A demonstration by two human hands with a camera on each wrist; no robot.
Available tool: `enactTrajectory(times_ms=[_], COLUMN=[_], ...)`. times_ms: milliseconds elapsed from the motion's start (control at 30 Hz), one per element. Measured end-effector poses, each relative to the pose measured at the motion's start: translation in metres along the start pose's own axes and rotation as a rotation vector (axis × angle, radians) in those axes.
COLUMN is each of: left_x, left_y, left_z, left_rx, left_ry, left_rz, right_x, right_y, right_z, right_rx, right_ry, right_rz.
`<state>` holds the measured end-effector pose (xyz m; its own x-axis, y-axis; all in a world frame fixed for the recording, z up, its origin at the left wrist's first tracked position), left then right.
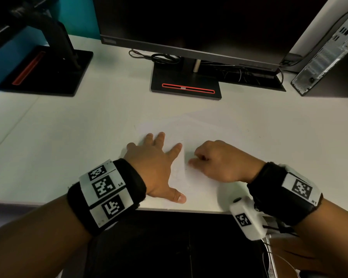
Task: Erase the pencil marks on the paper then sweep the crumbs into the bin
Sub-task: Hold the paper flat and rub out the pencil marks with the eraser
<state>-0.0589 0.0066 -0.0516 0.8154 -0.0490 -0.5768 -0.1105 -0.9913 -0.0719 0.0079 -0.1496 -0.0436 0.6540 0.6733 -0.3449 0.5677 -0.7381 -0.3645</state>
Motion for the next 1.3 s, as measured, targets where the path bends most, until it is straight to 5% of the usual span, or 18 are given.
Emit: enactTrajectory(times_ms=[233, 400, 567, 733, 900, 1067, 1200, 1300], left_x=[-0.003, -0.001, -0.002, -0.001, -0.003, -0.001, -0.003, -0.004], left_y=[-0.008, -0.006, -0.006, -0.006, -0.005, -0.006, -0.005, -0.006], left_z=[-0.001, 0.003, 0.002, 0.003, 0.002, 0.003, 0.002, 0.002], left_rx=[0.061, 0.082, 0.077, 0.077, 0.083, 0.078, 0.08, 0.074], left_ry=[0.017, 0.008, 0.014, 0.016, 0.002, 0.017, -0.002, 0.002], left_rz=[0.012, 0.005, 0.001, 0.005, 0.003, 0.011, 0.006, 0.005], right_x=[-0.004, -0.015, 0.001, -0.01, 0.005, -0.009, 0.005, 0.001], right_y=[-0.004, -0.03, -0.007, -0.031, -0.01, -0.036, -0.018, -0.031], right_z=[0.002, 0.02, -0.004, 0.018, -0.001, 0.022, 0.004, 0.012], right_rx=[0.041, 0.005, -0.024, -0.013, -0.029, 0.01, 0.03, -0.001], right_ry=[0.017, -0.11, 0.045, -0.089, 0.061, -0.065, 0.019, 0.023], right_rz=[0.022, -0.089, 0.024, -0.087, 0.023, -0.111, -0.003, -0.063])
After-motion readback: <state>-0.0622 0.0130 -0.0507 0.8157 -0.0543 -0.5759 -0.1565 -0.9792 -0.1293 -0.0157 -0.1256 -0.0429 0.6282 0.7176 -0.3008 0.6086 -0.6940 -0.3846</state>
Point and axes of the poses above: each hand's wrist, its own x-axis towards the middle knuckle, its own z-axis out of the palm, y = z × x, the point moved 3 cm from there along x, towards the middle knuckle, and after that the axes turned 1 degree about -z, right-handed, at the moved point
